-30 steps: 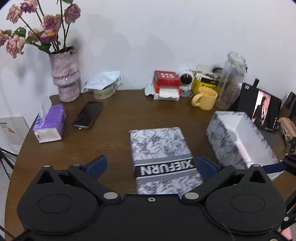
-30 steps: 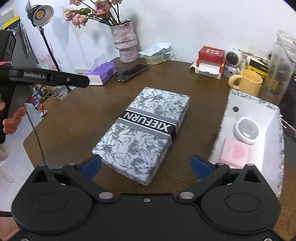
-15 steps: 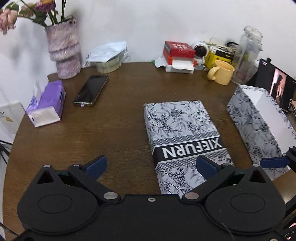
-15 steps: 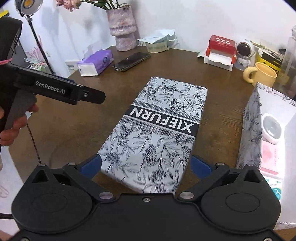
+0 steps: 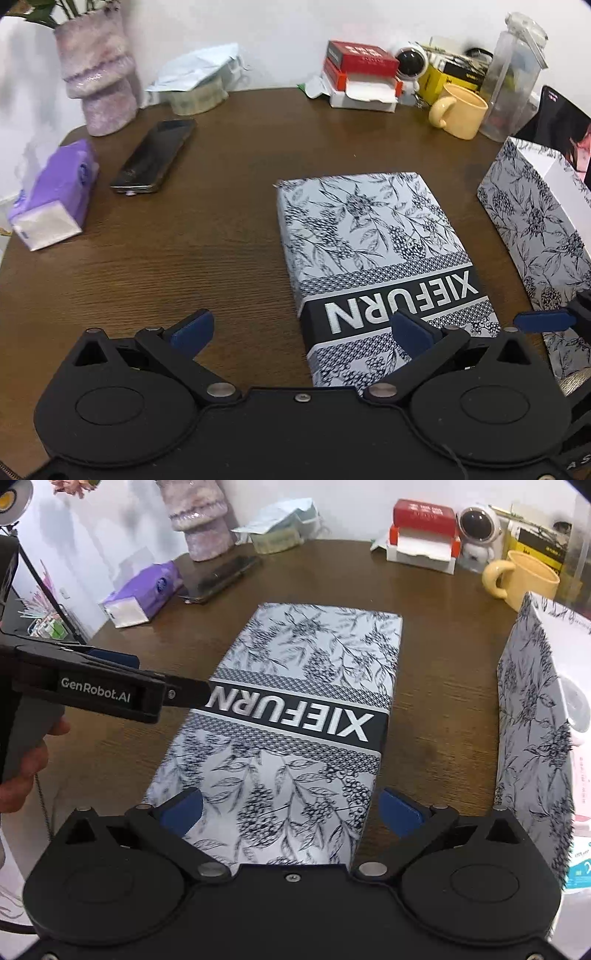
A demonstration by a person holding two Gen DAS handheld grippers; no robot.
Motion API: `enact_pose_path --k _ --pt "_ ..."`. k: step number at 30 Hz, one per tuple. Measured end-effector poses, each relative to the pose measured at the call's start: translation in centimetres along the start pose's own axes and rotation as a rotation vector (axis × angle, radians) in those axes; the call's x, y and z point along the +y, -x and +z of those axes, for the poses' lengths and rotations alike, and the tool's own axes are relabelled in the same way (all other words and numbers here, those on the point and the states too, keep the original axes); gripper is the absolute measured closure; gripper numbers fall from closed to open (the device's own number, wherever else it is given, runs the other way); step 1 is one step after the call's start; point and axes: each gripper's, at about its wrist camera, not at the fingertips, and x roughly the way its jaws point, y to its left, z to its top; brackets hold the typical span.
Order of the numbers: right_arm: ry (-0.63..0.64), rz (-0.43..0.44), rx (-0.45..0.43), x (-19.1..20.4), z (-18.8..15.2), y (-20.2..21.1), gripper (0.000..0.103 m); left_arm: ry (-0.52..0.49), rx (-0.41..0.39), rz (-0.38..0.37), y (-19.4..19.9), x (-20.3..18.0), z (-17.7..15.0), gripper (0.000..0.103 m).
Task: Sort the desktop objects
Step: 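Reach both grippers to opposite edges of the XIEFURN floral lid, then close both grippers on the lid edges and lift it off the table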
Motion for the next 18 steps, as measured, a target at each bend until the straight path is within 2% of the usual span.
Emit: enact_pose_path --k 5,10,18 --pt "-0.015 -0.008 0.023 -1.0 0.1 -1.7 0.000 -0.009 0.024 -0.005 -1.9 -0.7 0.0 0.000" --pt "-0.041 0.023 0.014 -1.8 0.4 -2.6 0.000 0.014 0.053 -0.032 -3.3 -0.8 -0.2 0.000" --pt "-0.125 0.113 0.006 -3.1 0.3 -3.7 0.000 0.096 0.071 -0.129 -4.5 -1.0 -0.2 0.000"
